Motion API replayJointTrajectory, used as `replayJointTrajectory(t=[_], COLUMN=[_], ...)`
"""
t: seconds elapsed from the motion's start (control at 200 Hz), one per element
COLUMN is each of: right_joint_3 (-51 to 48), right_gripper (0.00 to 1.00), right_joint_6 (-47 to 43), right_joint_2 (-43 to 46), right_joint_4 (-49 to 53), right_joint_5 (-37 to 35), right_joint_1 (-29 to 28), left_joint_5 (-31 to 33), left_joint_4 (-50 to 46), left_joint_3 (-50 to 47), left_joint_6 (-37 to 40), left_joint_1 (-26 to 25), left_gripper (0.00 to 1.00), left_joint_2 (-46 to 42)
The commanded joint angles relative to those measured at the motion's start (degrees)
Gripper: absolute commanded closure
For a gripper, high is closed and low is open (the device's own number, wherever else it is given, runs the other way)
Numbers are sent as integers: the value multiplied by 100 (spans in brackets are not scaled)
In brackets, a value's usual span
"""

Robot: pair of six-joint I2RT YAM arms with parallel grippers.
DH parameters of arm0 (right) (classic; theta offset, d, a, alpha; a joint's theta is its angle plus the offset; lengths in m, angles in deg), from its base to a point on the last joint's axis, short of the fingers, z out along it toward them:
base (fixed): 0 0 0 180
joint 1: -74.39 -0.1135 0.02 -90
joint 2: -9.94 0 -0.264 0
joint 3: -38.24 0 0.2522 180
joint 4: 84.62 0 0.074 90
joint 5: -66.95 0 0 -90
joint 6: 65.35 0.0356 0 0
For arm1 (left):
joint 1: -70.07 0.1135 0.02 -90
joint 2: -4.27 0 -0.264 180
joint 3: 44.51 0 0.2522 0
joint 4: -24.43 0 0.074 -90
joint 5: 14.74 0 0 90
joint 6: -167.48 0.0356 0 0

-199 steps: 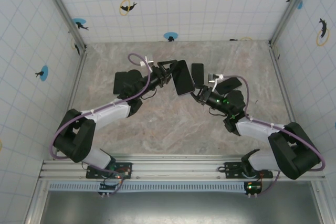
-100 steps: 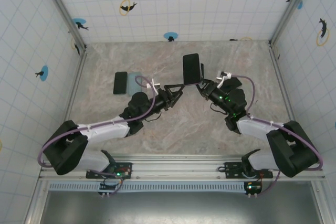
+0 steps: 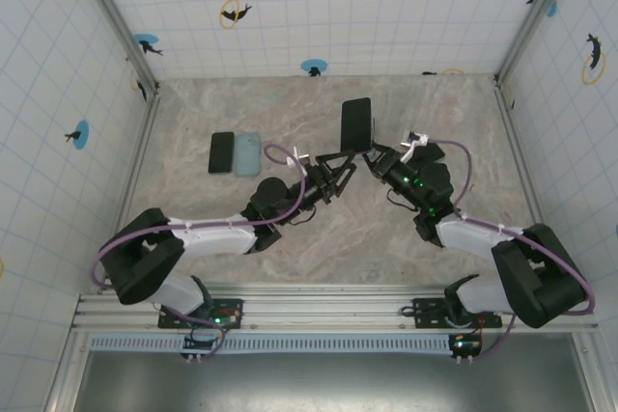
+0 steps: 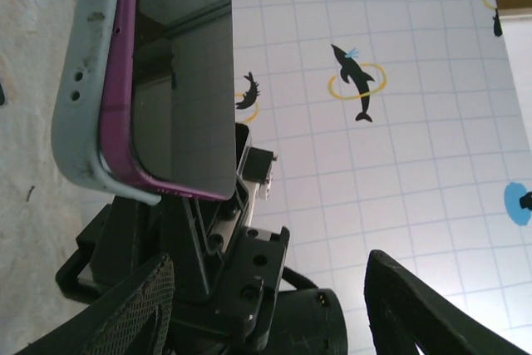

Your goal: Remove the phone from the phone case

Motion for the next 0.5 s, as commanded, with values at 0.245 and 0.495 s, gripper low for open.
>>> replayJointTrajectory(t=[0.245,0.495], right_joint_3=[-125,-129], right_gripper=[100,100], right_joint_6=[-267,-388], right_joint_2=[366,503], right_joint_4=[-316,-227], right_joint_5=[-107,-117], right_joint_1=[-70,-124], left_joint_5=[412,465], left_joint_4=[890,801], left_joint_3=[194,264], left_joint_6=[-487,-573], left_joint_1=[-56,-49], left_gripper=[43,44], left_joint_2=[398,538])
